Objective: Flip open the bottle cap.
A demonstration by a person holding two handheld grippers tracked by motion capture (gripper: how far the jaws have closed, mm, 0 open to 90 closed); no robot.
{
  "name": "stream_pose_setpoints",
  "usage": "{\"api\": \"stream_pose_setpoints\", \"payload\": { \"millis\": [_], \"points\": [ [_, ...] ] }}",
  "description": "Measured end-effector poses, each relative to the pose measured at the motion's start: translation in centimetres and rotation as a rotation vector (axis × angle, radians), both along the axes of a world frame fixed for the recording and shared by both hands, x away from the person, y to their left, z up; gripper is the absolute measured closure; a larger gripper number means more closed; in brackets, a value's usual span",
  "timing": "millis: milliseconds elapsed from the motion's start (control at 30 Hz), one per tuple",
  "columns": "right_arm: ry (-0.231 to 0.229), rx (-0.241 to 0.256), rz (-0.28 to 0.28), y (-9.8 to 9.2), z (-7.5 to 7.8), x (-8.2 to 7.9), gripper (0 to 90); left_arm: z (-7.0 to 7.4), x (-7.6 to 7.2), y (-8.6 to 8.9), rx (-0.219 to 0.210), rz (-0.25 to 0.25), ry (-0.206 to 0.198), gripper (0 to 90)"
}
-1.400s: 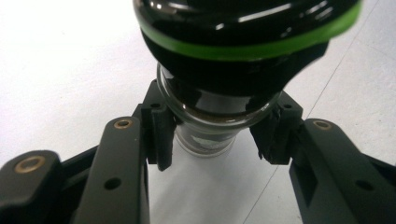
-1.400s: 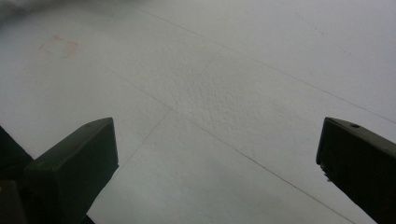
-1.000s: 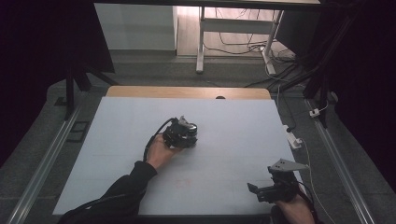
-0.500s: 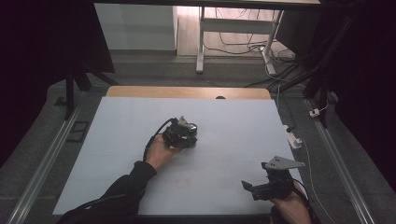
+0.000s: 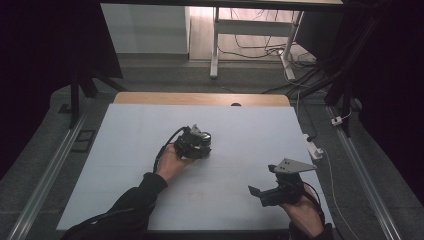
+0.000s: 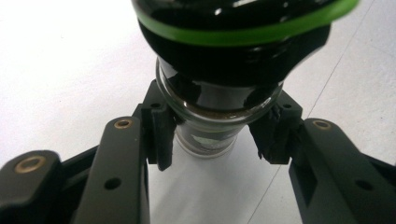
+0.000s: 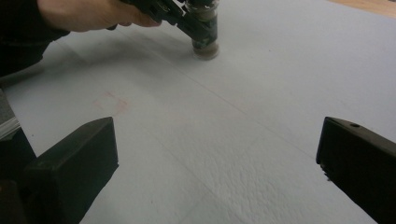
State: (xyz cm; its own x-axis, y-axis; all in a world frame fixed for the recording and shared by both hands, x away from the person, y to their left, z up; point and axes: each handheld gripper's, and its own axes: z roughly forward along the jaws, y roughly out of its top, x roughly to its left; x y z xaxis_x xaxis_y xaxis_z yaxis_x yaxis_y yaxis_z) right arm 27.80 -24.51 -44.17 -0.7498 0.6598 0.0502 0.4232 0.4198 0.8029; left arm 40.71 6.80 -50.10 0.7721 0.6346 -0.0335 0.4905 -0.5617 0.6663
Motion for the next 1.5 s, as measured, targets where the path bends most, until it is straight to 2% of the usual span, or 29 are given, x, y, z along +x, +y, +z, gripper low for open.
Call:
{"api": "stream_pose_setpoints", "payload": {
  "millis": [100,267,400,467,700,867,933,1200,1500],
  "points": [
    [-0.006,0.001,0.010,0.7,0.0,0.5,0.0,0.0,0.0,0.0,-0.001,0.000,-0.002,53.9],
    [0.015,0.020,0.018,1.7,0.0,1.3,0.0,-0.1,0.0,0.0,-0.005,-0.001,-0.006,53.9],
    [0.059,0.019,0.040,2.6,0.0,1.9,0.0,-0.1,0.0,0.0,-0.005,-0.002,-0.006,53.9],
    [0.066,0.016,0.044,3.0,0.0,2.2,0.0,-0.1,0.0,0.0,-0.005,-0.002,-0.007,53.9],
    [0.053,-0.012,0.047,4.8,-0.4,3.3,0.0,-0.1,-0.1,0.0,-0.004,-0.003,-0.007,53.9],
    [0.055,-0.010,0.053,5.5,-0.6,4.0,0.0,-0.1,-0.1,0.0,-0.004,-0.003,-0.008,53.9],
    [0.048,-0.024,0.059,6.1,-0.6,4.7,0.0,-0.1,0.0,0.0,-0.003,-0.004,-0.008,53.9],
    [0.055,-0.031,0.064,7.7,-0.9,6.9,0.0,-0.1,0.0,0.0,-0.003,-0.004,-0.008,53.9],
    [0.054,-0.050,0.062,8.9,-1.5,8.7,0.0,-0.1,0.0,0.0,-0.001,-0.004,-0.007,53.9]
  ]
}}
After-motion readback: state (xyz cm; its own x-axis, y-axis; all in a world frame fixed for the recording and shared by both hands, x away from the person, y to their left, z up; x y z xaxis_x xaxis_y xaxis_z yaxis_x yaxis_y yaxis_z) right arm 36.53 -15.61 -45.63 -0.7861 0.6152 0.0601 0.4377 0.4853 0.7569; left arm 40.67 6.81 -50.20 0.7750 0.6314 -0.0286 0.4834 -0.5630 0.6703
